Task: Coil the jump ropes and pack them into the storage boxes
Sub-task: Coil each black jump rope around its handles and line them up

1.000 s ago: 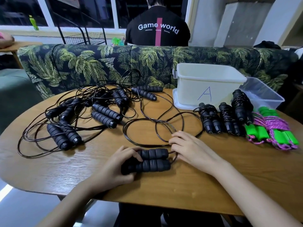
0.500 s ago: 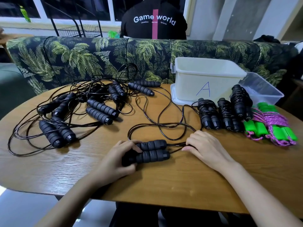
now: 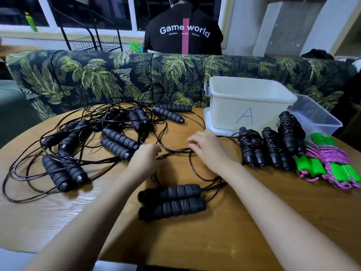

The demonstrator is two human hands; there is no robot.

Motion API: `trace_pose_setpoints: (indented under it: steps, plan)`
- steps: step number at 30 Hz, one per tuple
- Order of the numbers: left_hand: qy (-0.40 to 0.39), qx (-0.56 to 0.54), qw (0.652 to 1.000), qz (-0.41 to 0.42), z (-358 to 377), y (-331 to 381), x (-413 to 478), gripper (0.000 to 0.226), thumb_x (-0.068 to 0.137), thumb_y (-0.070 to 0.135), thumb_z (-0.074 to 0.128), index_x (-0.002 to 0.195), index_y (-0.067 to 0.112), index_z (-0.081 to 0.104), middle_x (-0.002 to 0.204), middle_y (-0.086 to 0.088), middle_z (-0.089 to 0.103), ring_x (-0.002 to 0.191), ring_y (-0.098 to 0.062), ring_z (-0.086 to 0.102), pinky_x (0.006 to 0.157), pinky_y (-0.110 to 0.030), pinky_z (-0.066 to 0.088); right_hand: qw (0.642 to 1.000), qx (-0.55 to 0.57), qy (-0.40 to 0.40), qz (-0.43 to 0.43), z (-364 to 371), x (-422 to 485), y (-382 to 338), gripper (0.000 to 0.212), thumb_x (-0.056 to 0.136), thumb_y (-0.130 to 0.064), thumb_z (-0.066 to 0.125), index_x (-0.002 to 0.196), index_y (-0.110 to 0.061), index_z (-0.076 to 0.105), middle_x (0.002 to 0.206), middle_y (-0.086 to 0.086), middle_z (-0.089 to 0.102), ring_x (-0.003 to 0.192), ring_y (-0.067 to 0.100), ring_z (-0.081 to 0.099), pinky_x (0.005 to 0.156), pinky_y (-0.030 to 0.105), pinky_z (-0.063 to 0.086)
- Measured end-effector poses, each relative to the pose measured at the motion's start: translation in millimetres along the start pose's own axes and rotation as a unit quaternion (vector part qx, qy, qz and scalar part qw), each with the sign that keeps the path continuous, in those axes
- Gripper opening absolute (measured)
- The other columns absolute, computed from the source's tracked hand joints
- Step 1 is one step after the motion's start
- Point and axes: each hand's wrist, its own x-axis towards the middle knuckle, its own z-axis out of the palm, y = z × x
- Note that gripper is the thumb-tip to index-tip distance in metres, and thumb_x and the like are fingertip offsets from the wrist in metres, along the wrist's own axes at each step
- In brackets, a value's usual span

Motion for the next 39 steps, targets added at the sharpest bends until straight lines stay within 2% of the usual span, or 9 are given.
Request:
trace_pose_setpoints:
  steps: [7, 11, 16, 19, 22, 27, 30, 35, 39]
  plan:
    - [0.038, 0.064, 0.997, -0.026, 18.9, 0.0, 7.7, 0.019, 0.087, 0.018, 0.062, 0.103, 0.016, 0.071, 0.100, -0.006, 0.069, 0.097, -0.029, 0.065, 0.080, -0.037, 0.054, 0.992, -0.038, -0.080, 0.085, 64.5, 64.0, -28.4, 0.042, 0.092, -0.051, 0.060, 0.115, -0.018, 0.071, 0.110, 0.002, 0.068, 0.118, 0.023, 0.047, 0.084, 0.036, 0.049]
    - [0.038, 0.032, 0.999, -0.011, 19.3, -4.3, 6.8, 0.022, 0.089, 0.008, 0.055, 0.105, 0.011, 0.069, 0.107, -0.008, 0.064, 0.100, -0.029, 0.061, 0.081, -0.033, 0.046, 0.992, -0.080, -0.080, 0.055, 72.5, 77.1, -26.5, 0.026, 0.094, -0.040, 0.063, 0.104, -0.019, 0.074, 0.099, 0.001, 0.071, 0.105, 0.023, 0.056, 0.074, 0.032, 0.047]
    - [0.017, -0.120, 0.991, -0.049, 6.5, -13.2, 15.7, 0.014, 0.088, 0.005, 0.064, 0.101, 0.010, 0.069, 0.093, -0.007, 0.069, 0.090, -0.022, 0.064, 0.073, -0.025, 0.046, 0.973, 0.177, 0.079, 0.127, 31.2, 61.8, 0.1, 0.012, 0.093, -0.021, 0.066, 0.100, -0.014, 0.073, 0.085, -0.004, 0.069, 0.071, 0.015, 0.066, 0.065, 0.028, 0.050]
    - [-0.025, -0.297, 0.946, -0.126, -13.0, -15.8, 24.0, 0.006, 0.090, 0.007, 0.068, 0.093, 0.011, 0.072, 0.073, -0.002, 0.069, 0.066, -0.012, 0.060, 0.057, -0.020, 0.046, 0.957, 0.246, 0.125, 0.084, -0.7, 33.9, 10.4, 0.009, 0.092, -0.015, 0.068, 0.098, -0.015, 0.074, 0.081, -0.010, 0.066, 0.059, 0.008, 0.065, 0.066, 0.019, 0.053]
    - [-0.036, -0.451, 0.870, -0.195, -30.5, -16.1, 27.9, 0.003, 0.090, 0.005, 0.068, 0.088, 0.007, 0.070, 0.066, -0.005, 0.064, 0.054, -0.011, 0.054, 0.047, -0.019, 0.045, 0.972, 0.190, 0.141, -0.014, -19.5, 1.6, 17.6, 0.009, 0.088, -0.010, 0.072, 0.095, -0.013, 0.076, 0.075, -0.017, 0.060, 0.068, 0.002, 0.061, 0.069, 0.007, 0.042]
    - [-0.032, -0.568, 0.793, -0.218, -53.2, -21.4, 32.6, 0.008, 0.089, 0.005, 0.066, 0.092, -0.002, 0.070, 0.065, -0.007, 0.064, 0.047, -0.013, 0.054, 0.047, -0.030, 0.050, 0.991, 0.047, 0.070, -0.108, -17.9, -43.1, 36.1, 0.017, 0.092, -0.024, 0.064, 0.100, -0.013, 0.073, 0.081, -0.009, 0.051, 0.069, 0.006, 0.052, 0.062, 0.023, 0.047]
    - [-0.012, -0.563, 0.803, -0.194, -57.0, -20.1, 26.4, 0.013, 0.090, 0.000, 0.064, 0.101, -0.006, 0.067, 0.059, -0.004, 0.066, 0.044, -0.010, 0.058, 0.068, -0.043, 0.048, 0.985, -0.060, 0.076, -0.146, -12.5, -52.4, 38.6, 0.007, 0.086, -0.012, 0.076, 0.090, -0.011, 0.070, 0.077, -0.002, 0.048, 0.060, 0.014, 0.050, 0.048, 0.027, 0.045]
    - [0.020, -0.554, 0.819, -0.148, -59.2, -2.9, 16.9, 0.005, 0.089, 0.004, 0.067, 0.091, 0.006, 0.071, 0.065, -0.001, 0.069, 0.055, -0.007, 0.061, 0.059, -0.026, 0.050, 0.970, -0.132, 0.126, -0.161, 12.5, -32.3, 15.7, 0.017, 0.069, -0.014, 0.089, 0.073, -0.016, 0.072, 0.066, -0.004, 0.051, 0.054, 0.017, 0.053, 0.041, 0.022, 0.035]
    - [0.085, -0.479, 0.865, -0.122, -57.7, -5.1, 20.0, 0.014, 0.088, 0.005, 0.070, 0.102, 0.003, 0.074, 0.082, -0.008, 0.072, 0.068, -0.015, 0.064, 0.069, -0.035, 0.057, 0.970, -0.063, 0.126, -0.196, 31.7, -6.9, -11.4, 0.039, 0.065, -0.009, 0.090, 0.102, -0.012, 0.078, 0.088, -0.001, 0.072, 0.094, 0.022, 0.068, 0.059, 0.033, 0.058]
